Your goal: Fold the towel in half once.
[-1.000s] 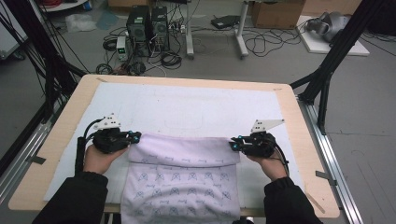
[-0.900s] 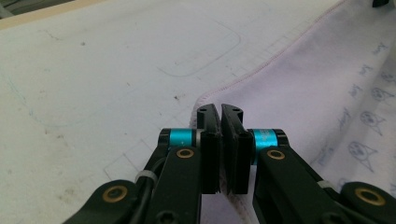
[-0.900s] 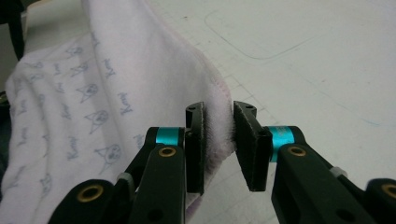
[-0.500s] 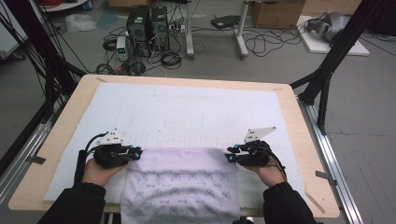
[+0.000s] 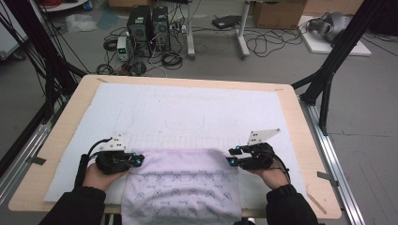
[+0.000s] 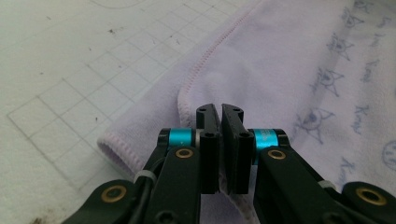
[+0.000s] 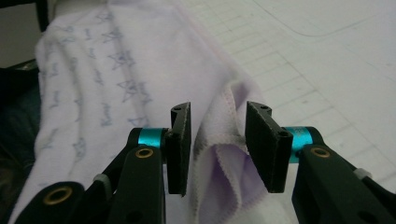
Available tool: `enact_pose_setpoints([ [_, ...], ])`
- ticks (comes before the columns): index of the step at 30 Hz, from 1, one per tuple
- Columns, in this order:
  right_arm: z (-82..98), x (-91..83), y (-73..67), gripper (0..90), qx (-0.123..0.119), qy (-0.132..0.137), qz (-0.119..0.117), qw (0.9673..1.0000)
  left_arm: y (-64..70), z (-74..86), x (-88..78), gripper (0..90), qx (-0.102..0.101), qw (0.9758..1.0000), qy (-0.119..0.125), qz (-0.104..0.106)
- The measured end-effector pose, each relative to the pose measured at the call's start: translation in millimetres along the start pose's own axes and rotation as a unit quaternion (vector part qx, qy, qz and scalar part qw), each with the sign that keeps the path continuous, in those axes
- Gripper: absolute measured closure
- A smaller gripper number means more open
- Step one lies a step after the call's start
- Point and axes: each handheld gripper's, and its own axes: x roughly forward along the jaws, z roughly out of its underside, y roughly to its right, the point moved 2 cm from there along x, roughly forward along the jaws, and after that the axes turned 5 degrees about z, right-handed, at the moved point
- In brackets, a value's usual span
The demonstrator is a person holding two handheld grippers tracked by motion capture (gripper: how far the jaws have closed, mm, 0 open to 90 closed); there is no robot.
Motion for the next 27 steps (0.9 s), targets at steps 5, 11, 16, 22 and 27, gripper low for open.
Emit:
enact_pose_setpoints([
  [5, 1.5, 4.5, -1.8, 63.9, -0.010, -0.017, 0.007, 0.9998, -0.9, 5.3, -1.8, 85.8, -0.005, 1.0000, 0.002, -0.003],
  [11, -2.2, 2.7, -0.1, 72.5, -0.005, -0.006, 0.007, 0.9999, 3.2, -2.0, -0.2, 86.3, 0.005, 0.9999, 0.012, 0.005],
  [16, -2.8, 0.4, -11.6, 69.8, -0.026, -0.013, -0.034, 0.9990, 9.8, -3.2, -10.9, 86.3, 0.012, 0.9996, 0.023, 0.005],
  [22, 0.0, 2.2, -10.5, 63.3, -0.011, -0.021, -0.025, 0.9994, 9.7, 5.7, -12.4, 86.3, 0.007, 0.9998, 0.016, 0.005],
  [27, 2.8, 20.7, -0.3, 66.4, 0.003, -0.047, -0.007, 0.9988, 8.0, 2.7, -6.4, 86.3, 0.004, 0.9999, 0.014, 0.006],
])
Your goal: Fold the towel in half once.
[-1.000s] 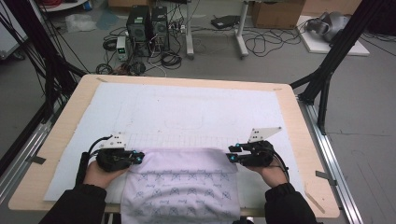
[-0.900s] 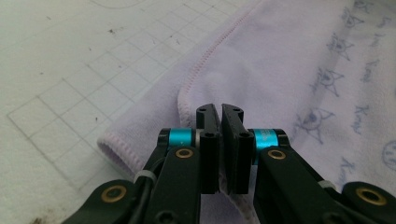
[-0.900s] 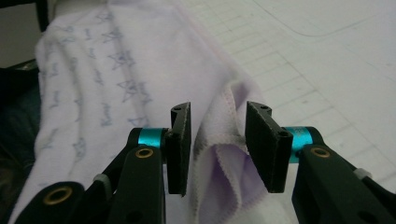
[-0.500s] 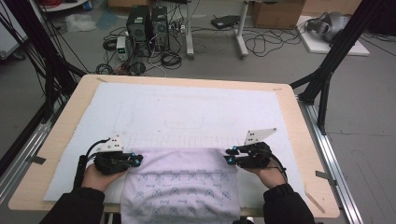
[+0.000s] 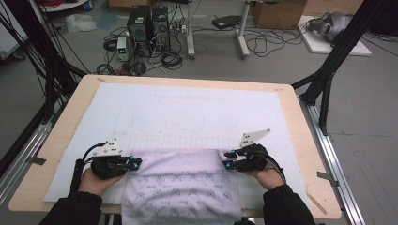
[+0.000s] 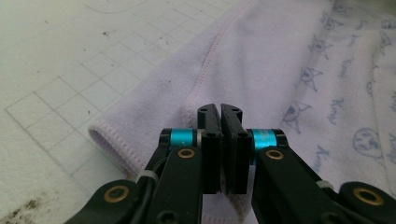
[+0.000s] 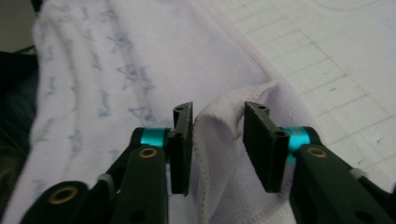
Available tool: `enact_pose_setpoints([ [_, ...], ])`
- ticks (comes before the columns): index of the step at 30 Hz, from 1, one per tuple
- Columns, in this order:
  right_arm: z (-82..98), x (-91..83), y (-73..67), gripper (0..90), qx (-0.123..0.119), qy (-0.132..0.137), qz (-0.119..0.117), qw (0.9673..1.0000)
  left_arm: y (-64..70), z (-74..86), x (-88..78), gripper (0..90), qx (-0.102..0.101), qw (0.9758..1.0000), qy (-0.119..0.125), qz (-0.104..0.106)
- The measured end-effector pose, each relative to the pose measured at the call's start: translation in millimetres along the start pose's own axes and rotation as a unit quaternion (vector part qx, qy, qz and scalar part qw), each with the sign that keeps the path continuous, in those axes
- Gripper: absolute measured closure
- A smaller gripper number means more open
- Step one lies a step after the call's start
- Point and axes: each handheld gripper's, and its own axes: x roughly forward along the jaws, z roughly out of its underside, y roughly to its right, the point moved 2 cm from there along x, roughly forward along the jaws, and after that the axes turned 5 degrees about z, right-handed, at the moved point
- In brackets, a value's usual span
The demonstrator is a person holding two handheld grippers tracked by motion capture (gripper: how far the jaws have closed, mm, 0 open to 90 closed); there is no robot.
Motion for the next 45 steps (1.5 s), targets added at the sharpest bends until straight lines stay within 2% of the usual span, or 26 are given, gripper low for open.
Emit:
enact_pose_setpoints([
  [1, 0.8, 2.4, 1.2, 72.0, 0.000, -0.007, 0.004, 1.0000, -0.5, -0.8, 0.3, 86.3, 0.001, 1.0000, 0.000, 0.000],
  [2, 1.5, 3.9, 1.5, 79.9, -0.002, -0.009, -0.005, 0.9999, 0.0, -1.4, -0.1, 86.4, 0.000, 1.0000, 0.001, 0.002],
  [3, 2.0, 3.4, 0.1, 82.9, -0.008, -0.008, -0.011, 0.9999, 1.0, -1.8, -1.0, 86.5, 0.000, 1.0000, 0.005, 0.004],
  [5, 1.6, -2.4, -4.0, 84.4, -0.008, 0.011, -0.027, 0.9995, 4.4, -2.3, -6.8, 86.6, 0.002, 0.9999, 0.012, 0.004],
  [7, 1.4, -15.9, -11.2, 85.2, -0.015, 0.033, -0.036, 0.9987, 10.2, -1.3, -16.7, 86.6, 0.004, 0.9998, 0.020, 0.007],
  [9, 3.6, -27.7, -20.3, 85.3, -0.013, 0.050, -0.053, 0.9973, 21.4, 2.4, -28.8, 86.6, 0.009, 0.9994, 0.030, 0.011],
  [10, 7.1, -37.9, -30.3, 85.3, -0.018, 0.067, -0.075, 0.9948, 28.9, 5.4, -34.9, 86.6, 0.010, 0.9991, 0.036, 0.019],
  [12, 15.9, -52.3, -48.0, 82.5, -0.031, 0.084, -0.108, 0.9901, 43.4, 11.9, -45.3, 84.8, 0.018, 0.9983, 0.036, 0.042],
  [13, 20.5, -57.9, -54.5, 79.1, -0.028, 0.093, -0.129, 0.9869, 49.3, 13.8, -48.7, 78.4, 0.020, 0.9978, 0.037, 0.050],
  [14, 23.7, -62.1, -58.2, 75.8, -0.027, 0.101, -0.136, 0.9851, 52.9, 14.4, -51.3, 71.9, 0.024, 0.9975, 0.036, 0.055],
  [16, 25.7, -66.9, -57.4, 69.8, -0.027, 0.095, -0.117, 0.9882, 52.9, 12.1, -52.7, 61.4, 0.025, 0.9977, 0.039, 0.050],
  [17, 25.1, -67.5, -53.2, 67.2, -0.020, 0.098, -0.113, 0.9886, 50.0, 9.9, -51.6, 60.8, 0.023, 0.9979, 0.041, 0.045],
  [19, 22.9, -64.2, -41.3, 62.6, -0.007, 0.093, -0.087, 0.9918, 39.9, 5.1, -47.4, 57.2, 0.012, 0.9981, 0.050, 0.035],
  [21, 20.1, -56.5, -27.7, 55.7, 0.008, 0.090, -0.050, 0.9946, 27.9, 0.7, -39.7, 56.2, 0.008, 0.9985, 0.053, 0.014],
  [23, 17.6, -45.4, -14.4, 50.0, 0.016, 0.080, -0.014, 0.9966, 14.6, -2.3, -30.3, 54.3, -0.006, 0.9986, 0.052, 0.000],
  [25, 16.0, -34.0, -2.6, 46.5, 0.025, 0.061, 0.024, 0.9976, 2.9, -4.2, -19.4, 53.6, -0.006, 0.9987, 0.041, -0.028],
  [27, 15.7, -23.7, 8.3, 43.2, 0.034, 0.054, 0.043, 0.9971, -8.3, -4.4, -9.1, 53.5, -0.016, 0.9981, 0.037, -0.047],
  [28, 15.6, -19.3, 13.1, 42.9, 0.033, 0.047, 0.060, 0.9965, -13.1, -3.4, -4.0, 53.5, -0.016, 0.9975, 0.027, -0.063],
  [29, 16.4, -15.8, 16.6, 42.3, 0.033, 0.039, 0.068, 0.9964, -18.0, -2.1, 0.5, 52.7, -0.021, 0.9971, 0.019, -0.070],
  [31, 18.5, -10.8, 23.5, 39.1, 0.049, 0.037, 0.073, 0.9955, -23.6, 0.6, 7.1, 51.4, -0.027, 0.9965, 0.006, -0.079],
  [33, 20.5, -8.6, 25.8, 38.9, 0.057, 0.034, 0.065, 0.9956, -26.7, 2.2, 10.1, 49.8, -0.030, 0.9955, 0.000, -0.090],
  [36, 24.6, -3.6, 25.9, 38.0, 0.052, 0.026, 0.074, 0.9955, -31.3, 5.1, 12.4, 46.8, -0.040, 0.9933, -0.016, -0.108],
  [38, 27.0, -0.1, 25.4, 38.0, 0.046, 0.012, 0.077, 0.9959, -34.0, 7.8, 13.1, 47.9, -0.051, 0.9935, -0.021, -0.100],
  [40, 28.9, 2.5, 25.1, 38.2, 0.045, 0.012, 0.075, 0.9961, -34.3, 7.8, 13.0, 48.6, -0.051, 0.9935, -0.021, -0.100],
  [43, 29.0, 2.2, 24.3, 41.6, 0.040, 0.012, 0.078, 0.9961, -33.2, 6.4, 14.1, 51.6, -0.048, 0.9929, -0.027, -0.105],
  [45, 29.9, 2.3, 23.5, 49.5, 0.039, 0.016, 0.080, 0.9959, -32.8, 5.7, 14.6, 56.1, -0.051, 0.9925, -0.026, -0.108],
])
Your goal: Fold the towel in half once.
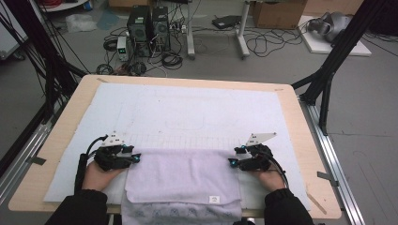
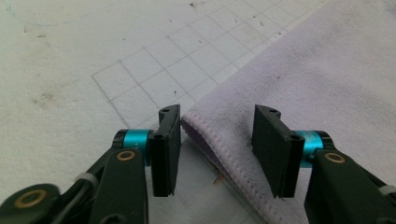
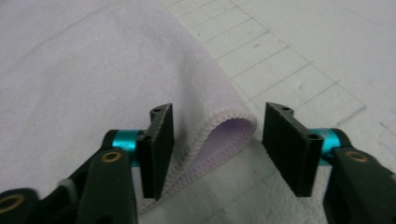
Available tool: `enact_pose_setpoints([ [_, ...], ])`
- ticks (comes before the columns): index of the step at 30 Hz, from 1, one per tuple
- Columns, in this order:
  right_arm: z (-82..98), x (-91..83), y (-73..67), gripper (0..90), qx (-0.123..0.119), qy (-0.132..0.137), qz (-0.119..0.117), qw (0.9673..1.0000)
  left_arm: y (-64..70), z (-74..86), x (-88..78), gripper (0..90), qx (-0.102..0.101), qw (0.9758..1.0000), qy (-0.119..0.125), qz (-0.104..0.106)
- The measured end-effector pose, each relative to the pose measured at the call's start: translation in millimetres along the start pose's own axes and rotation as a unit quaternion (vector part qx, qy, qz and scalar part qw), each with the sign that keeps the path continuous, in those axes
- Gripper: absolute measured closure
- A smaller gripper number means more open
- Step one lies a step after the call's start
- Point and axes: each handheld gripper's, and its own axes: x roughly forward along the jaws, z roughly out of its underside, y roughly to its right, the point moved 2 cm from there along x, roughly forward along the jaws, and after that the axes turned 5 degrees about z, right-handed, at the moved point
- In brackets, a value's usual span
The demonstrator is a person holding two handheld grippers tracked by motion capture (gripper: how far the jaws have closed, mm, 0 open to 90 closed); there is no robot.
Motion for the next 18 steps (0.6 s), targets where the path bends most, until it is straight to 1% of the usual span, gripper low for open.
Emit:
enact_pose_setpoints([
  [1, 0.7, -0.5, -1.0, 53.7, -0.004, 0.001, -0.004, 1.0000, 0.1, -0.1, 0.0, 59.5, 0.004, 1.0000, -0.001, 0.004],
  [2, 1.0, -0.3, -2.1, 56.4, -0.009, 0.002, -0.005, 0.9999, 0.6, 0.0, 0.0, 63.4, 0.002, 1.0000, 0.000, 0.008],
  [3, 1.0, -0.3, -3.2, 61.2, -0.012, 0.003, -0.007, 0.9999, 0.5, 0.1, 0.1, 66.3, 0.000, 0.9999, 0.001, 0.012],
  [4, 1.2, -0.3, -3.6, 68.2, -0.015, 0.002, -0.016, 0.9998, 0.4, 0.4, 0.1, 69.7, -0.001, 0.9998, 0.003, 0.021],
  [5, 1.2, 0.1, -4.8, 72.3, -0.014, 0.003, -0.027, 0.9995, 0.6, 0.5, 0.1, 76.9, 0.001, 0.9996, 0.003, 0.029],
  [6, 1.0, 0.2, -5.9, 77.5, -0.017, 0.002, -0.032, 0.9993, 1.7, 0.4, 0.1, 79.1, 0.003, 0.9996, 0.003, 0.029],
  [7, 0.7, 0.6, -6.6, 79.8, -0.021, 0.002, -0.039, 0.9990, 2.2, 0.1, 0.0, 80.9, 0.005, 0.9996, 0.002, 0.029],
  [10, 0.2, 0.3, -7.1, 82.0, -0.018, -0.002, -0.046, 0.9988, 3.2, -0.8, -0.3, 83.8, 0.012, 0.9996, 0.002, 0.026],
  [12, -0.6, 0.3, -6.1, 82.5, -0.015, -0.004, -0.049, 0.9987, 3.2, -2.0, -0.2, 84.4, 0.011, 0.9996, -0.001, 0.025],
  [14, -3.4, 1.5, -4.3, 83.1, -0.018, -0.011, -0.055, 0.9983, 1.8, -5.4, 1.7, 84.9, 0.017, 0.9997, -0.002, 0.018],
  [15, -6.0, 1.8, -2.6, 83.5, -0.021, -0.014, -0.050, 0.9984, 0.2, -8.2, 2.8, 85.0, 0.020, 0.9997, -0.001, 0.012],
  [16, -9.6, 2.5, 0.4, 83.7, -0.023, -0.013, -0.039, 0.9989, -2.1, -12.5, 4.3, 85.1, 0.019, 0.9998, -0.001, 0.006],
  [18, -19.3, 3.4, 8.9, 84.0, -0.020, -0.011, -0.028, 0.9994, -8.3, -25.3, 6.1, 85.3, 0.022, 0.9997, 0.007, -0.007],
])
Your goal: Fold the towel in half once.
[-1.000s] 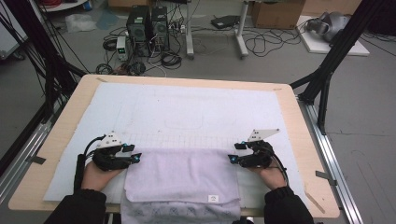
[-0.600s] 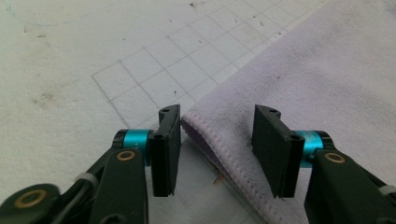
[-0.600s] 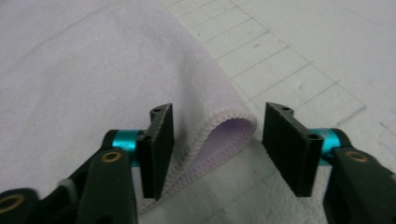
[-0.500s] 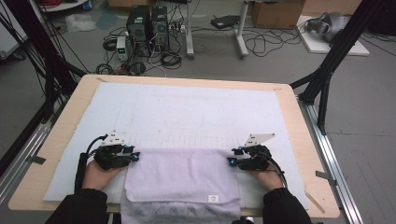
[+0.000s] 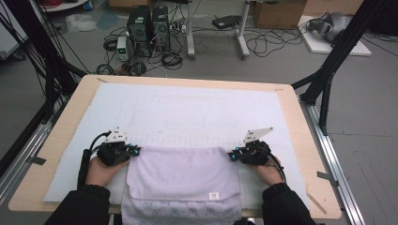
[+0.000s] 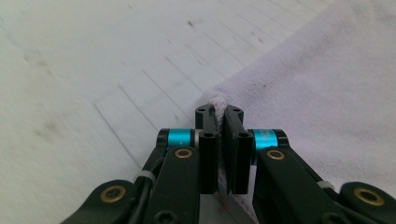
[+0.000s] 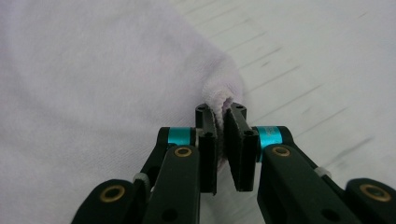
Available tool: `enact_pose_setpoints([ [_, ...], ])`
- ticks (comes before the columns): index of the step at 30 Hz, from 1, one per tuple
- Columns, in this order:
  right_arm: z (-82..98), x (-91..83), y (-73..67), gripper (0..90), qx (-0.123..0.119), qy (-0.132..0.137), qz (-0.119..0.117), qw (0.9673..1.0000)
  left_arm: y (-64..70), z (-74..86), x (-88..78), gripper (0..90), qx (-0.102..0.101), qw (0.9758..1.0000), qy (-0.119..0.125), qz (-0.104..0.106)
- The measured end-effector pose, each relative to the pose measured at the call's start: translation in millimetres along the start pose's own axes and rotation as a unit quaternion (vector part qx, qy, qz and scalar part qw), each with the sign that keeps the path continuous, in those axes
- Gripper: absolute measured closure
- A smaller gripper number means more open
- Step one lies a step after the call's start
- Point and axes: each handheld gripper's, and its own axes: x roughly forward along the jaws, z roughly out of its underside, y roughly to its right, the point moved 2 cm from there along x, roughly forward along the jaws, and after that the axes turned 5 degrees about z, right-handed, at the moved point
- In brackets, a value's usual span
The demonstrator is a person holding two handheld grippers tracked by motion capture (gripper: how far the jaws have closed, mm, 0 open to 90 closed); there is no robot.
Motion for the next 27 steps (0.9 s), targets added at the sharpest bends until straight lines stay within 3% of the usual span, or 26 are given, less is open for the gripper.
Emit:
enact_pose_setpoints([
  [5, -37.7, -1.9, 35.5, 84.3, 0.012, 0.012, 0.038, 0.9991, -29.9, -48.6, 1.6, 85.4, -0.008, 0.9990, 0.027, -0.034],
  [10, -93.1, -20.0, 75.6, 84.5, 0.023, 0.039, 0.086, 0.9953, -59.2, -124.3, -8.7, 85.6, 0.019, 0.9946, 0.046, -0.091],
  [12, -121.0, -33.3, 85.7, 84.3, 0.017, 0.050, 0.102, 0.9934, -63.0, -147.9, -15.0, 84.8, 0.014, 0.9923, 0.065, -0.105],
  [13, -131.4, -38.7, 89.0, 82.7, 0.019, 0.055, 0.105, 0.9927, -62.8, -153.2, -16.3, 80.2, 0.009, 0.9912, 0.075, -0.108],
  [15, -139.9, -42.0, 94.3, 63.9, 0.036, 0.075, 0.108, 0.9907, -63.9, -150.9, -14.2, 60.6, -0.002, 0.9920, 0.073, -0.103],
  [17, -132.8, -37.8, 97.4, 58.9, 0.054, 0.067, 0.100, 0.9913, -64.8, -136.7, -11.1, 57.1, -0.005, 0.9941, 0.064, -0.087],
  [21, -102.9, -23.1, 87.2, 49.9, 0.044, 0.039, 0.099, 0.9933, -61.7, -99.1, -5.5, 51.0, -0.014, 0.9970, 0.033, -0.069],
  [23, -88.5, -21.1, 77.8, 49.6, 0.038, 0.039, 0.096, 0.9939, -56.7, -80.8, -4.9, 50.2, -0.019, 0.9975, 0.041, -0.054],
  [27, -63.5, -19.8, 60.8, 48.0, 0.032, 0.033, 0.089, 0.9950, -42.6, -52.6, -0.5, 52.9, -0.001, 0.9989, 0.038, -0.026],
])
